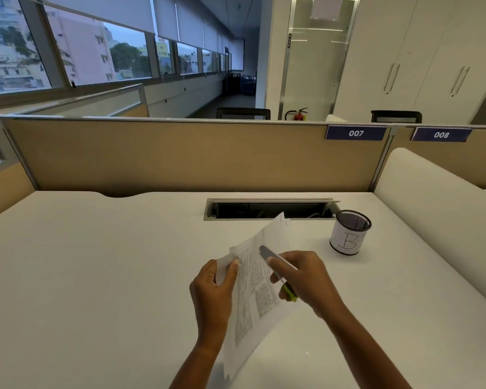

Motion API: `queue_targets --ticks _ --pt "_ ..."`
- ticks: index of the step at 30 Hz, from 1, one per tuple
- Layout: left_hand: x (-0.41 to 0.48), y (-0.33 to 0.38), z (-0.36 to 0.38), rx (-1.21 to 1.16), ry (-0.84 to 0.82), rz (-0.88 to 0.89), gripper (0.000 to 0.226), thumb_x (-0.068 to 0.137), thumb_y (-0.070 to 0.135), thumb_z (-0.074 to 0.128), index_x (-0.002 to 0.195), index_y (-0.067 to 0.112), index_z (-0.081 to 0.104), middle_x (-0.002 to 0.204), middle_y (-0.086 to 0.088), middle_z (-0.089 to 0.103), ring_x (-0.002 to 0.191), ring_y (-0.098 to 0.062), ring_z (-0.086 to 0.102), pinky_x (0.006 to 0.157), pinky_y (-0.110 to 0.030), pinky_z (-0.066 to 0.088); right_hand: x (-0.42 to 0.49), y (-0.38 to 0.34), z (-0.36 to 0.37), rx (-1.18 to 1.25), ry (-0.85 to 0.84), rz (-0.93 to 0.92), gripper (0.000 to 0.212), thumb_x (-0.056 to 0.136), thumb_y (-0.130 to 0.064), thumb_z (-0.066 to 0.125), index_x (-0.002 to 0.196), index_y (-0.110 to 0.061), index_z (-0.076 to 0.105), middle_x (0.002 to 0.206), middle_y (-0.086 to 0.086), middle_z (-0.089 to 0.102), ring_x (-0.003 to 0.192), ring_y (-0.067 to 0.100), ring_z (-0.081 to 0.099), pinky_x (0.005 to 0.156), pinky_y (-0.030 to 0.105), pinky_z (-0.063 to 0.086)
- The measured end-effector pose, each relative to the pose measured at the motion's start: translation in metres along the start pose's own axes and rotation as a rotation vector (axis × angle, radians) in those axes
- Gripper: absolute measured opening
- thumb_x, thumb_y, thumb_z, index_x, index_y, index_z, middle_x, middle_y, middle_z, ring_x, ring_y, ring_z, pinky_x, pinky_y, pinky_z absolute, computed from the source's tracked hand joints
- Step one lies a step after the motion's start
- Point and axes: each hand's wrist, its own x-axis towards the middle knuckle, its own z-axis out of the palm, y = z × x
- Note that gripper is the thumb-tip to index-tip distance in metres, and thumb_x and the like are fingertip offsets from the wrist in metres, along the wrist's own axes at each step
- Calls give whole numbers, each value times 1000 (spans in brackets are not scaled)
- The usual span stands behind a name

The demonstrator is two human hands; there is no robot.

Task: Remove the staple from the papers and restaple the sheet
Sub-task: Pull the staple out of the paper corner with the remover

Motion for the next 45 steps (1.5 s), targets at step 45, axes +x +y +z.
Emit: queue_targets --ticks 45 --pt "-6 4 7 81 -53 141 18 77 12 66 68 22 53 61 10 56 52 -14 60 48 -9 50 0 -11 8 266 -24 115 20 89 -19 57 76 -8 67 60 4 65 31 7 53 35 16 45"
